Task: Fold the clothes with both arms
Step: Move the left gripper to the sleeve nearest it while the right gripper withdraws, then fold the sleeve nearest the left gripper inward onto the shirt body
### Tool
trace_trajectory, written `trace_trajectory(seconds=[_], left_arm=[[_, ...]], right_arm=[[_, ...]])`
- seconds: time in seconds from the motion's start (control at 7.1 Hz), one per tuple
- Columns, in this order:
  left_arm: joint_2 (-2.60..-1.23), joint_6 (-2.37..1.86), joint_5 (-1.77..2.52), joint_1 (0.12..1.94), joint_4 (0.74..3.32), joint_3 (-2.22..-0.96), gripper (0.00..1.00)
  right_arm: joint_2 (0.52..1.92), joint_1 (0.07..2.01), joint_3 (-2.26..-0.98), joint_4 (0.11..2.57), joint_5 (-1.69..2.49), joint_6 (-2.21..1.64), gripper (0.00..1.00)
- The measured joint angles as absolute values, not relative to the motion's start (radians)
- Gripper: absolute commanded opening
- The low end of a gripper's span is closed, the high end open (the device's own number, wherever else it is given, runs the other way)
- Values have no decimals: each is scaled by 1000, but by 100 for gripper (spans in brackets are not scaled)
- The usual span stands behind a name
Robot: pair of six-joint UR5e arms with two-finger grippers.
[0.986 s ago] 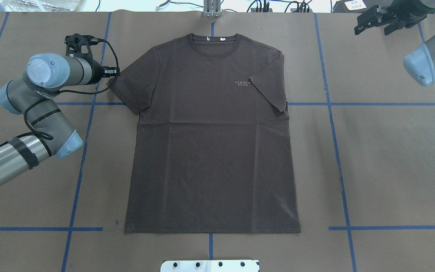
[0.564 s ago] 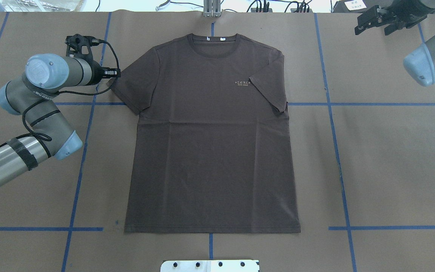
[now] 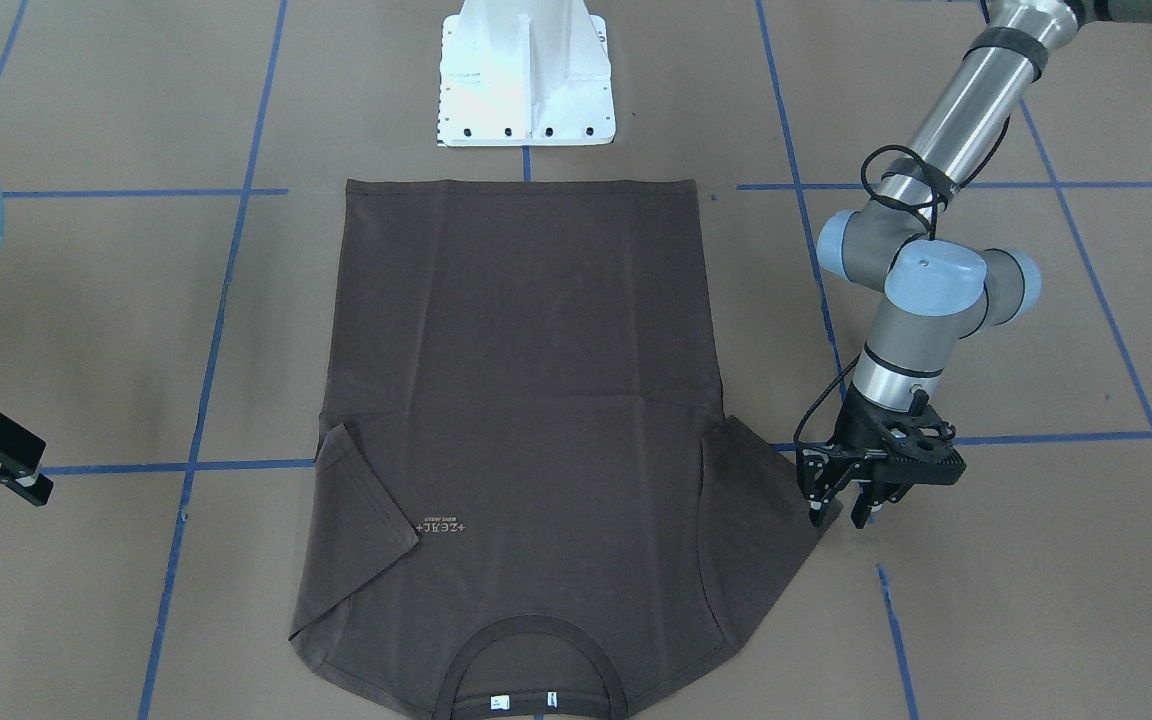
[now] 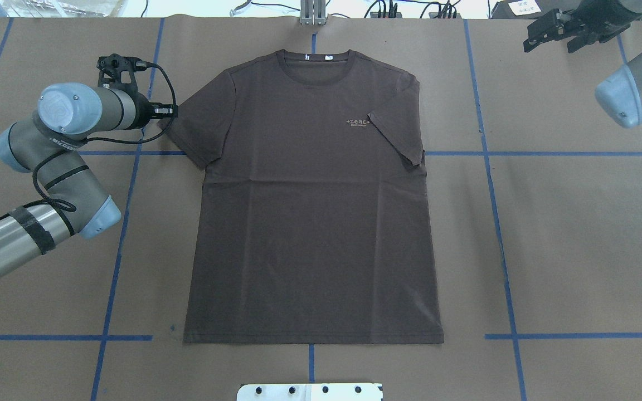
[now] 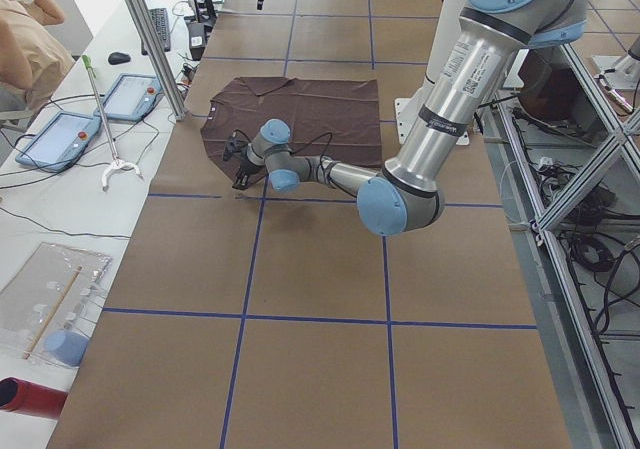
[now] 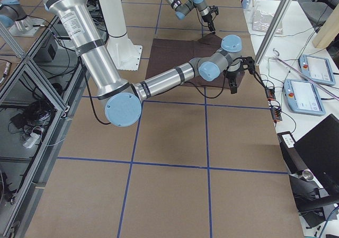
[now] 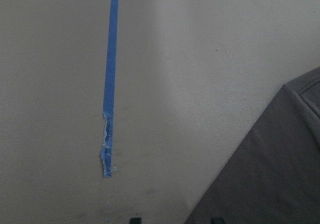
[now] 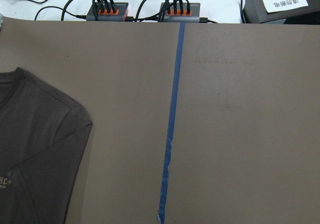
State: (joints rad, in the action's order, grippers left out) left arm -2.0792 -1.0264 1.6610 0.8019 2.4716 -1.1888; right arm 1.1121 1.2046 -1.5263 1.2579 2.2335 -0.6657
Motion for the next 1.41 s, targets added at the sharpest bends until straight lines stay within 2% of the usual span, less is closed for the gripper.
trace_trajectory(seconds=[0.28,0.42,0.56,1.13,1.41], left_arm=[[-2071,-1029,1659,786,2473,-1189,52],[-2069,-1028,1658,784,2473,-1189,32],[-2068,-1030,1658,783,2473,-1190,0],[-2066,-1040,1660,778,2450,-1249,0],[-2100,-1079,1660,760,2340,-1301,0]], right_arm=[[1114,1204,-1526,1258,2232,-667,100],[1115,1204,-1526,1257,2232,-667,100],[1116,1204,-1526,1257,2232,-667,100],[1115,1204,-1525,1257,2232,-667,100],[1115,1204,-1525,1257,2232,-667,100]])
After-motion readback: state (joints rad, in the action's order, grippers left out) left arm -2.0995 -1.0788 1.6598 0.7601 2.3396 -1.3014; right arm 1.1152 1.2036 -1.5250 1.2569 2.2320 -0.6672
